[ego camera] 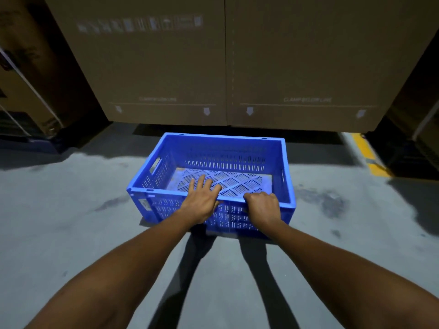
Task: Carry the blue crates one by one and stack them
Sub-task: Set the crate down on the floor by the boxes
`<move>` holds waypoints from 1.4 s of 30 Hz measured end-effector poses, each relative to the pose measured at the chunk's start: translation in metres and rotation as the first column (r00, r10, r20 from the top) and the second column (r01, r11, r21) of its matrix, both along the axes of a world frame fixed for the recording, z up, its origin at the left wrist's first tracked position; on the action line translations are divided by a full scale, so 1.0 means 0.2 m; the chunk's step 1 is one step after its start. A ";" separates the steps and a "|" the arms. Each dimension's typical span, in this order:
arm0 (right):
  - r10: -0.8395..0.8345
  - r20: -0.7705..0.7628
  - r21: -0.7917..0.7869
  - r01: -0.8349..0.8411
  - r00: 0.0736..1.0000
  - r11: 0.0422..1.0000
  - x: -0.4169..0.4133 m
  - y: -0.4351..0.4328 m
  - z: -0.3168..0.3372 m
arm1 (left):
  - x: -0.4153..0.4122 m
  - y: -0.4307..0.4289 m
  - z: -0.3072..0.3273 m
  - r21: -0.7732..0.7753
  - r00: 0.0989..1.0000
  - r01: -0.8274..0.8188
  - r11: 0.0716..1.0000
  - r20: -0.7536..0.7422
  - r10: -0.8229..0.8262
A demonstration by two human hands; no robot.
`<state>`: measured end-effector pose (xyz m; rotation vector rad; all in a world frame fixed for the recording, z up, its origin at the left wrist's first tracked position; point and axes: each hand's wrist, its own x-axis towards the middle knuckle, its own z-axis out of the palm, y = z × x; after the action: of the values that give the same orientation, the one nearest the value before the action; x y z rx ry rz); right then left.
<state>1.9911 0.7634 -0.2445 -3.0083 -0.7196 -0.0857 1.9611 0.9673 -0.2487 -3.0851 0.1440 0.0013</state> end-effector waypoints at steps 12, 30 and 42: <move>0.067 -0.199 0.069 -0.054 0.978 0.996 -0.06 -0.17 0.75 | -0.15 -0.09 0.71 -0.163 0.975 -0.030 0.986 -0.224 -0.008; 0.056 0.117 0.345 -0.093 0.992 0.934 -0.69 -0.27 4.04 | -0.79 -0.17 4.12 -0.327 0.971 0.018 0.945 0.231 0.062; -0.074 0.319 0.619 -0.149 0.945 0.771 -1.22 -0.17 4.76 | -1.21 -0.19 4.99 -0.245 0.829 0.136 0.960 0.559 0.025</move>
<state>1.7475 0.7293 0.7077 -2.3299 -0.6056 -0.6961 1.7192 0.9295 0.7488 -3.1804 0.2214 -0.9981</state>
